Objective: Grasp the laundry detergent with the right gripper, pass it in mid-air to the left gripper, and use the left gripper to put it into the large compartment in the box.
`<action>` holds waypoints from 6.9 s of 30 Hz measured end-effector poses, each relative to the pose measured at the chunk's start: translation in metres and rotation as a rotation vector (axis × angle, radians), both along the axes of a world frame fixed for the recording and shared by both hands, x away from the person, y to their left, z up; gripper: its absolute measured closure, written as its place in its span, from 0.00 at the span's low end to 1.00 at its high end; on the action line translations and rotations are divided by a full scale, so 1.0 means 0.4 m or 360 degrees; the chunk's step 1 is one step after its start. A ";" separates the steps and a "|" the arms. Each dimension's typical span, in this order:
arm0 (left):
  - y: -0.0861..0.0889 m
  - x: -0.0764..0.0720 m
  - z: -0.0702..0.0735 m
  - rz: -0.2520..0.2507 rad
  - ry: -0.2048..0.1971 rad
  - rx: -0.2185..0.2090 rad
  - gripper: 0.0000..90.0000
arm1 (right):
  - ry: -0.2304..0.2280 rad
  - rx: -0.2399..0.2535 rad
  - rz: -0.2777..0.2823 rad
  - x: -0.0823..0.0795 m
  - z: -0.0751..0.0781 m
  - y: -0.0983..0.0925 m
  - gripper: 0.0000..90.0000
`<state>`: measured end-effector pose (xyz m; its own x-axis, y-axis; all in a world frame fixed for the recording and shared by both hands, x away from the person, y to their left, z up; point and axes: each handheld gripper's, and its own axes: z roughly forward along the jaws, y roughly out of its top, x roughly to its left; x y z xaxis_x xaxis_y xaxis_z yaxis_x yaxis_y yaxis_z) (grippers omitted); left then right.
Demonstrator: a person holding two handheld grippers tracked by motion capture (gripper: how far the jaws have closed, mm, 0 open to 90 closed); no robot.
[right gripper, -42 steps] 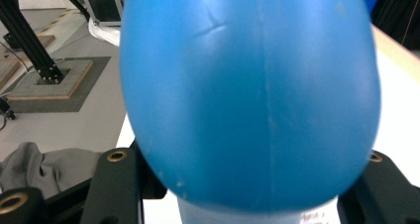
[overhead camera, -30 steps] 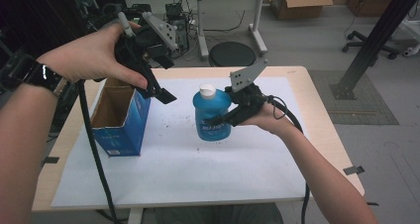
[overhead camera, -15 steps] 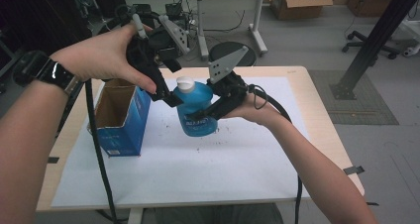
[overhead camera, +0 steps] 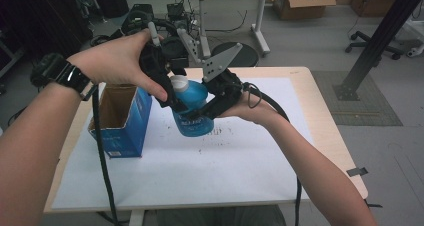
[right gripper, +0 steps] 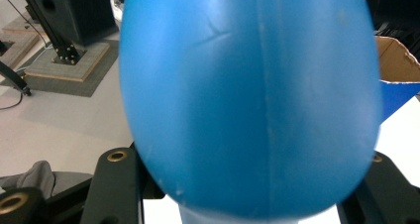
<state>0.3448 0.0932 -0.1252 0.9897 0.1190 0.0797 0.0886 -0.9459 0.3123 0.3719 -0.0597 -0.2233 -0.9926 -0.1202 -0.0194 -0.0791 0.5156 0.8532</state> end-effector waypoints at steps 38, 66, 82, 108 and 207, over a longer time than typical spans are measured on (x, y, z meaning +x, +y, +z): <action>-0.012 -0.003 -0.011 -0.0014 -0.0009 0.0064 0.32 | -0.0010 -0.0016 -0.0007 -0.005 -0.007 0.012 0.47; -0.021 -0.003 -0.009 0.0019 -0.0001 0.0097 0.42 | 0.0015 0.0005 -0.0044 0.000 -0.009 0.006 0.47; -0.005 0.026 0.019 0.0139 0.0057 0.0119 0.42 | 0.0076 -0.0056 -0.0115 0.025 -0.038 -0.022 0.03; 0.297 0.127 0.142 0.1796 0.0008 -0.0057 0.42 | 0.0048 -0.1074 -0.0393 0.104 -0.120 -0.398 0.07; 0.435 0.154 -0.353 0.2230 0.0202 0.0044 0.32 | 0.0019 -0.1192 -0.0490 0.073 -0.107 -0.490 0.08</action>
